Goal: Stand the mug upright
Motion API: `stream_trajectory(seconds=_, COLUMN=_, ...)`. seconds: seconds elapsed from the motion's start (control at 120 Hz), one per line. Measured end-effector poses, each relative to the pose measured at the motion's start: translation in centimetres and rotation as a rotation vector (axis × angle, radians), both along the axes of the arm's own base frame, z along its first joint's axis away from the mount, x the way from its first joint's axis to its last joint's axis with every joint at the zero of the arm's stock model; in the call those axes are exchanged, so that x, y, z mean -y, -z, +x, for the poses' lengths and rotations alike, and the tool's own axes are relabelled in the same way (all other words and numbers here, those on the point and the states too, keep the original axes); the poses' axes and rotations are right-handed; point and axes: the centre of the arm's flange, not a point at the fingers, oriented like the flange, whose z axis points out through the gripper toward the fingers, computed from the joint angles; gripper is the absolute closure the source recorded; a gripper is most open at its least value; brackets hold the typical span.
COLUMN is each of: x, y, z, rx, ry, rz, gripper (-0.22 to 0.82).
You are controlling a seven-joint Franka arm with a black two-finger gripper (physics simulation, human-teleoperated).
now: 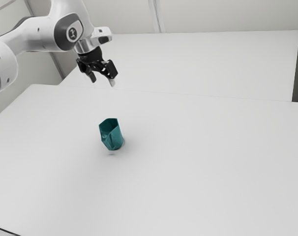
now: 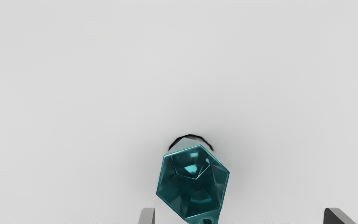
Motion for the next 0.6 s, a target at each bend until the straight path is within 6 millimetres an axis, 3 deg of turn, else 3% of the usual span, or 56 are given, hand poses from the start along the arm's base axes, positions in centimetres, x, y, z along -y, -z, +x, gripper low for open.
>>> stream_trajectory(seconds=0.192, x=0.1, y=-3.0, z=-0.6, rx=-0.018, ry=0.0, rz=0.007, gripper=0.0)
stream_trajectory(seconds=0.6, x=0.0, y=-2.9, z=-1.2, rx=-0.065, ry=-0.009, rz=-0.007, gripper=0.0)
